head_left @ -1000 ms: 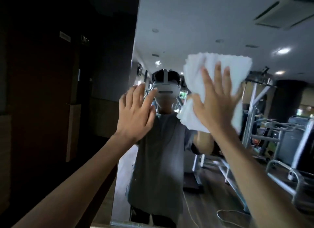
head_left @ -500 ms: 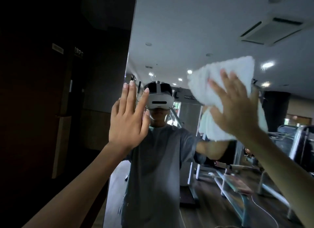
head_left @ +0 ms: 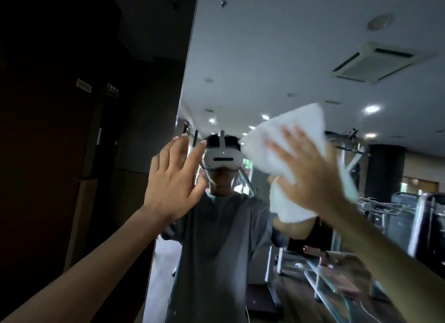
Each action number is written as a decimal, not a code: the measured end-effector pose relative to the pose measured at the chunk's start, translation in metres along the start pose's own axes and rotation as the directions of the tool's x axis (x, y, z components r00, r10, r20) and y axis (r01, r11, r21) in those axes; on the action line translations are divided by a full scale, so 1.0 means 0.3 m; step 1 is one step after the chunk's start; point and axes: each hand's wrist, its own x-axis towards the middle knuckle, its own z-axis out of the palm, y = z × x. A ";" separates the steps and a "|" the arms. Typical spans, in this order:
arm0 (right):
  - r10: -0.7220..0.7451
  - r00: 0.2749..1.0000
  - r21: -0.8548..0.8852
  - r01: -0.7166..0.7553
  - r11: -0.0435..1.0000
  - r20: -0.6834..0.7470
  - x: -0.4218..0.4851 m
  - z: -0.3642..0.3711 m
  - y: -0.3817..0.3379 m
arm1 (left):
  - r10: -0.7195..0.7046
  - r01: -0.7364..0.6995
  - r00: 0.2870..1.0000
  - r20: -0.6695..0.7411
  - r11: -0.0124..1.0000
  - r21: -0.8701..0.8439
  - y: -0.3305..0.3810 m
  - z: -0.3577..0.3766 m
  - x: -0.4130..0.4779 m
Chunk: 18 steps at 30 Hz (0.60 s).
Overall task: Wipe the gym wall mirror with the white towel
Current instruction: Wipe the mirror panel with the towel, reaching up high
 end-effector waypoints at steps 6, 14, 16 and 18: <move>0.542 0.840 0.080 -0.540 0.838 -0.005 0.411 -0.060 0.149 | -0.034 0.034 0.999 -0.002 0.999 0.026 -0.032 -0.086 0.314; -0.103 0.994 -0.001 0.103 0.995 -0.032 0.313 -0.016 -0.080 | -0.146 0.141 0.989 -0.038 0.983 -0.122 0.002 -0.080 0.461; -0.166 0.985 0.045 0.167 0.985 -0.041 0.264 -0.011 0.014 | -0.139 0.132 0.989 -0.054 0.984 -0.122 -0.001 -0.070 0.457; -0.123 0.992 0.037 0.124 0.992 -0.030 0.289 -0.027 0.122 | -0.126 0.118 0.990 -0.066 0.987 -0.114 0.000 -0.067 0.459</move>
